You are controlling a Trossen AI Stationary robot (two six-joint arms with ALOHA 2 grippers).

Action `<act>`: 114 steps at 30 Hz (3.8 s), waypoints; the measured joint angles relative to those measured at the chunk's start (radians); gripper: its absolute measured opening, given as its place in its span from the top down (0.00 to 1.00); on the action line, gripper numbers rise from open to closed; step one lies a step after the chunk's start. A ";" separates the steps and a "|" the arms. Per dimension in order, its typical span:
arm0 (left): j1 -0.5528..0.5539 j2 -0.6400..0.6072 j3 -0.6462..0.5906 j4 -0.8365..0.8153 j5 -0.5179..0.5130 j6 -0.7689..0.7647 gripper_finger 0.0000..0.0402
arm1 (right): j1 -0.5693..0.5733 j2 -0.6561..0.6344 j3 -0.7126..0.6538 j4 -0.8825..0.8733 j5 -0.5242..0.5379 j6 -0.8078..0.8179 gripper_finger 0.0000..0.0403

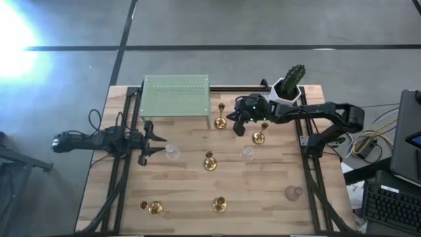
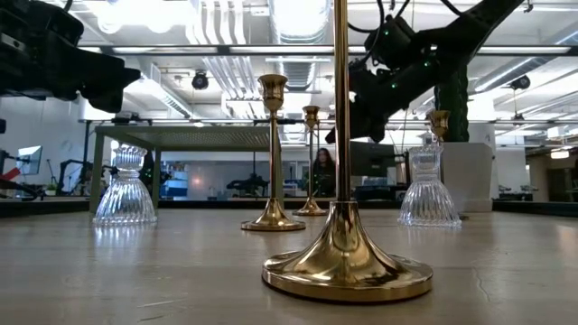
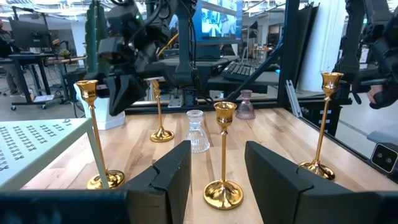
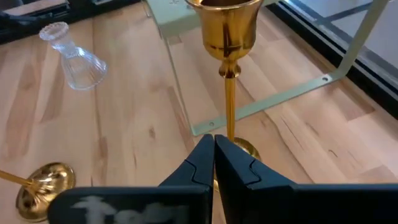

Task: Pick & Place candle stick holders
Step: Put the candle holder on the shelf

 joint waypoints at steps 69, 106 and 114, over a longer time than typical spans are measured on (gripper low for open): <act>0.001 0.109 0.120 0.248 -0.191 -0.138 0.61 | 0.003 -0.079 0.299 -0.388 0.112 -0.114 0.97; 0.108 1.273 0.984 0.085 -0.255 0.016 0.61 | 0.119 -0.004 0.737 -0.722 -0.197 -0.291 0.97; 0.108 1.265 0.987 0.135 -0.124 -0.011 0.61 | 0.118 -0.004 0.737 -0.725 -0.195 -0.303 0.97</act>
